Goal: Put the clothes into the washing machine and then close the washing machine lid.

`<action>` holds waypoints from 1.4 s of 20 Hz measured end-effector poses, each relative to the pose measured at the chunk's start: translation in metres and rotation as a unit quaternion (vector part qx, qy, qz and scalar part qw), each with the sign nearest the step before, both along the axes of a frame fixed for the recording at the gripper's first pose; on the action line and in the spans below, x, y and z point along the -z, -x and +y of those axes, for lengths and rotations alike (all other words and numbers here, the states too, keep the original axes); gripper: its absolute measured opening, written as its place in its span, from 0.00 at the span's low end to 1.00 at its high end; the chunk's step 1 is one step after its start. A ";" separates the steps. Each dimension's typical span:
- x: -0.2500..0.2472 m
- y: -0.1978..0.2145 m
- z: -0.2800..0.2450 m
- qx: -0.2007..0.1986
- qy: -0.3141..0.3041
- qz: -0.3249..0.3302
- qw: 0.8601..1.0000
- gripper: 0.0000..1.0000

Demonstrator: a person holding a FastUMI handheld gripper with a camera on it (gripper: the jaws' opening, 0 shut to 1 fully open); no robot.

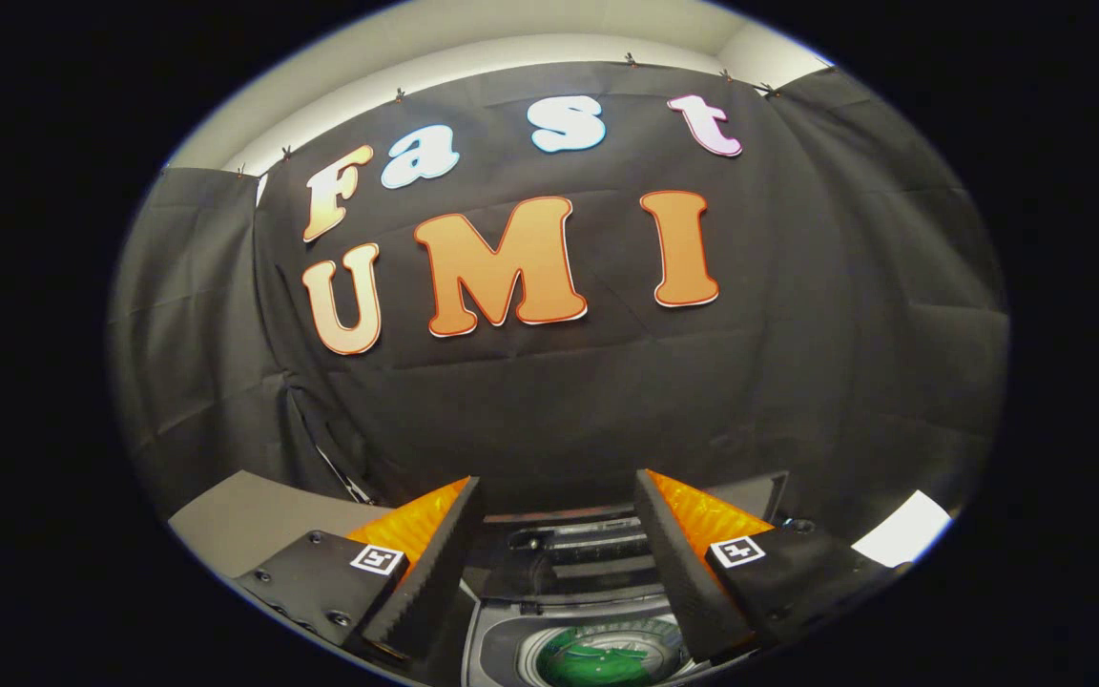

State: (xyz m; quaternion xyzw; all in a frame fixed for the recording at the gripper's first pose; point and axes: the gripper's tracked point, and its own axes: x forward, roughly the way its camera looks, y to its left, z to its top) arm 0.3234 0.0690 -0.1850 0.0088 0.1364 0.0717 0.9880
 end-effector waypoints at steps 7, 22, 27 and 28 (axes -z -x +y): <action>0.035 -0.088 0.007 -0.036 0.025 0.023 0.999 1.00; 0.138 -0.159 0.039 -0.029 0.062 0.074 0.995 1.00; 0.138 -0.152 0.039 -0.026 0.061 0.093 0.993 0.99; 0.139 -0.148 0.039 -0.026 0.062 0.100 0.993 0.99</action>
